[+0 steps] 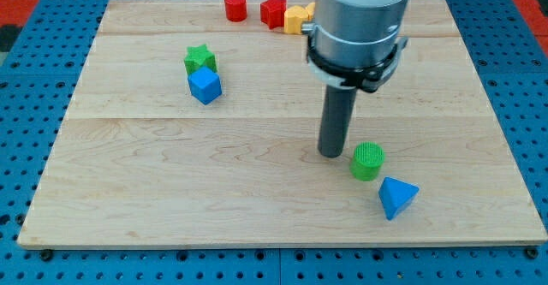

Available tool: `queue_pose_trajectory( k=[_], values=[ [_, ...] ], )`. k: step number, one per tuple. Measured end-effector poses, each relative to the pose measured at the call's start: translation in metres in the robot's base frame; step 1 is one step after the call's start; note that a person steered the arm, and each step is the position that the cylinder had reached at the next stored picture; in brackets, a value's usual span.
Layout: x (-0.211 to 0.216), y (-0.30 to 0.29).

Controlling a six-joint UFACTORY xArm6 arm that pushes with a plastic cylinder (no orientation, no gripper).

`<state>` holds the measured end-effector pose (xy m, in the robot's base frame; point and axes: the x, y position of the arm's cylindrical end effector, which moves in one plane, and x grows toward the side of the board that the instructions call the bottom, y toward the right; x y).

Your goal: Move arm towards center left of the board

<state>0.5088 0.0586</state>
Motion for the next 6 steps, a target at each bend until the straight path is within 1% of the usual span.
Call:
queue_pose_trajectory(
  k=[1, 2, 3, 4, 5, 6],
  values=[
    [0.015, 0.022],
    [0.014, 0.052],
    [0.008, -0.015],
    [-0.009, -0.072],
    [-0.003, -0.139],
    [0.003, -0.247]
  ],
)
